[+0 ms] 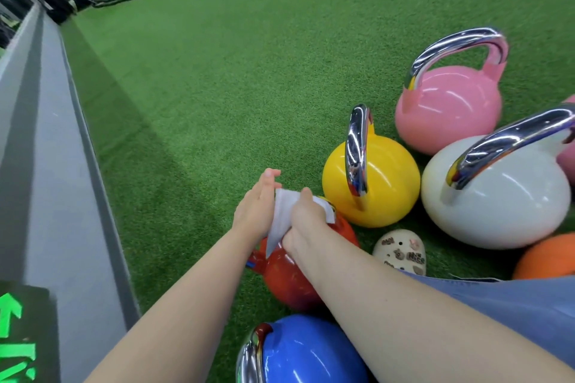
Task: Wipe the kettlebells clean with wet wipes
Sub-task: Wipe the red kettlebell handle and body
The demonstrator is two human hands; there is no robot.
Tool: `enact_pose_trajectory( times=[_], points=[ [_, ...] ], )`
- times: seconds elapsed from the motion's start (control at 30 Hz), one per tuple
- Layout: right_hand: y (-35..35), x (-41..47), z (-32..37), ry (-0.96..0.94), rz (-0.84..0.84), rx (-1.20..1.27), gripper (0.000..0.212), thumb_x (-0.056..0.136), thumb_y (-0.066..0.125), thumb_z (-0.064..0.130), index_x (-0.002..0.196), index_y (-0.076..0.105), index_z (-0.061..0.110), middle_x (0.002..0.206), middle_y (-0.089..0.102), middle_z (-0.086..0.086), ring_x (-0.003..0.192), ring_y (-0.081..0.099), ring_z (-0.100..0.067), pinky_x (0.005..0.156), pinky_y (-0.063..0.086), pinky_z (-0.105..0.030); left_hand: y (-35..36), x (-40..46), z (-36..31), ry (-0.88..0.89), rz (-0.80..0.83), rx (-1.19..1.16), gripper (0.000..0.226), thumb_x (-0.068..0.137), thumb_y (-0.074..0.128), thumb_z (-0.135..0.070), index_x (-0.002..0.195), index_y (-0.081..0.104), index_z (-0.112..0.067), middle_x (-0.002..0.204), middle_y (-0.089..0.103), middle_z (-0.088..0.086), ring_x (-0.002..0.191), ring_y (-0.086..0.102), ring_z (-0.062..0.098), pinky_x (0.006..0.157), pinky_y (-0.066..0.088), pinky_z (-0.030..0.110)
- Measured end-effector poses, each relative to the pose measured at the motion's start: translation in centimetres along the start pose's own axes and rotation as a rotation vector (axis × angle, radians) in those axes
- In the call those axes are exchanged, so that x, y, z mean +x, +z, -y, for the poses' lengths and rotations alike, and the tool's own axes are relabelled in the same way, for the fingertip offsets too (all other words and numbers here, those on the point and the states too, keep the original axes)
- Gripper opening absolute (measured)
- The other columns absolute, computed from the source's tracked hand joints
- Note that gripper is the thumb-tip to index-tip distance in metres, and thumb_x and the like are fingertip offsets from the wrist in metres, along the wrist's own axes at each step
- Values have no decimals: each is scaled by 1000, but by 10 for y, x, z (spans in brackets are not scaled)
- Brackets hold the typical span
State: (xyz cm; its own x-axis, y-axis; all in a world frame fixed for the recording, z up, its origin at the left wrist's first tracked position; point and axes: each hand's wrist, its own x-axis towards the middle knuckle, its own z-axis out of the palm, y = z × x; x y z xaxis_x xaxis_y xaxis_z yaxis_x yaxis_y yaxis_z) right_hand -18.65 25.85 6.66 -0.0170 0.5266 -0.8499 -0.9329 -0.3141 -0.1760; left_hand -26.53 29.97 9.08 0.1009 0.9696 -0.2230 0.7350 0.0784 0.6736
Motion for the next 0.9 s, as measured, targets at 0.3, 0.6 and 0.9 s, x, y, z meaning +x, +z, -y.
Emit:
enact_pose_trajectory(
  times=[0.3, 0.6, 0.9],
  points=[
    [19, 6, 29, -147, -103, -226, 26, 98, 37, 18, 82, 51, 3, 85, 40, -10, 83, 38, -26, 86, 32, -32, -1, -6, 0, 13, -15, -28, 68, 78, 0, -67, 123, 46, -45, 119, 57, -18, 100, 52, 5, 87, 27, 29],
    [32, 3, 4, -268, -163, -398, 44, 85, 58, 44, 101, 47, 5, 108, 51, -15, 102, 50, -25, 92, 40, -32, -2, -2, 6, 42, -53, -247, 49, 77, 6, -68, 99, 48, -56, 108, 60, -17, 111, 51, 8, 93, 28, 32],
    [27, -22, -45, -338, -49, -920, 72, 97, 42, 42, 139, 12, -9, 143, 36, -20, 131, 40, -28, 108, 29, -36, -12, -9, 2, 64, -121, -350, 33, 101, 23, -35, 119, 48, -26, 117, 54, -2, 113, 44, 10, 95, 28, 29]
  ],
)
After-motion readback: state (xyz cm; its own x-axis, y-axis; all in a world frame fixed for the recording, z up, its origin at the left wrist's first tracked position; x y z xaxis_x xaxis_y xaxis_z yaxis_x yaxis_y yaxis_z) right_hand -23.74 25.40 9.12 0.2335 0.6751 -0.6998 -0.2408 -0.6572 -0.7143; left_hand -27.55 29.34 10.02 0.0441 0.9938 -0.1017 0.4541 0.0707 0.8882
